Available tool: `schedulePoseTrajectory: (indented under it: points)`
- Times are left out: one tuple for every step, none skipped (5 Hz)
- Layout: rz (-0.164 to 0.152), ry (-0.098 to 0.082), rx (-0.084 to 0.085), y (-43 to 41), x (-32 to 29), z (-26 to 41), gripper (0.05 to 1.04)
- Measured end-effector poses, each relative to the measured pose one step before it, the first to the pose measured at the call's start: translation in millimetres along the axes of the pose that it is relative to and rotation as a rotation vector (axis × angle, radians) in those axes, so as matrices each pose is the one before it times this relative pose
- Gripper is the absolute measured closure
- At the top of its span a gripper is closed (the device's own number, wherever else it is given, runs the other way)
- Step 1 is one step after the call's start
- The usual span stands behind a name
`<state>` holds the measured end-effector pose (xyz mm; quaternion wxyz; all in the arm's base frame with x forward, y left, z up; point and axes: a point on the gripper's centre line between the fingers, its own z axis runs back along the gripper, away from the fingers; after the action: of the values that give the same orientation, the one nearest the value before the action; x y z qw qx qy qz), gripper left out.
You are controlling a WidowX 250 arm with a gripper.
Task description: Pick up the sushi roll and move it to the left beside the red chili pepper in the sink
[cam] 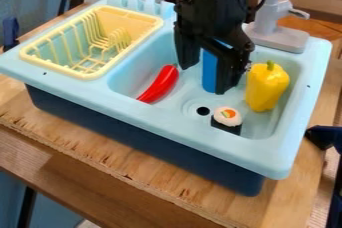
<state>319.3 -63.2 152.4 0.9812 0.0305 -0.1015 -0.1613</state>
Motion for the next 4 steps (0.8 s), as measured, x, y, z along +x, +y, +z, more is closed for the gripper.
schedulePoseTrajectory:
  points:
    - [0.0146,-0.0202,-0.0458,-6.85,1.31,-4.05,0.083]
    - [0.0078,-0.0231,-0.0533,-8.91,5.30,-6.28,0.083]
    - [-0.0111,0.0251,-0.0440,-16.04,0.20,-11.26,0.083]
    - [-0.0043,0.0369,-0.0047,-1.52,-1.66,-13.30,0.083]
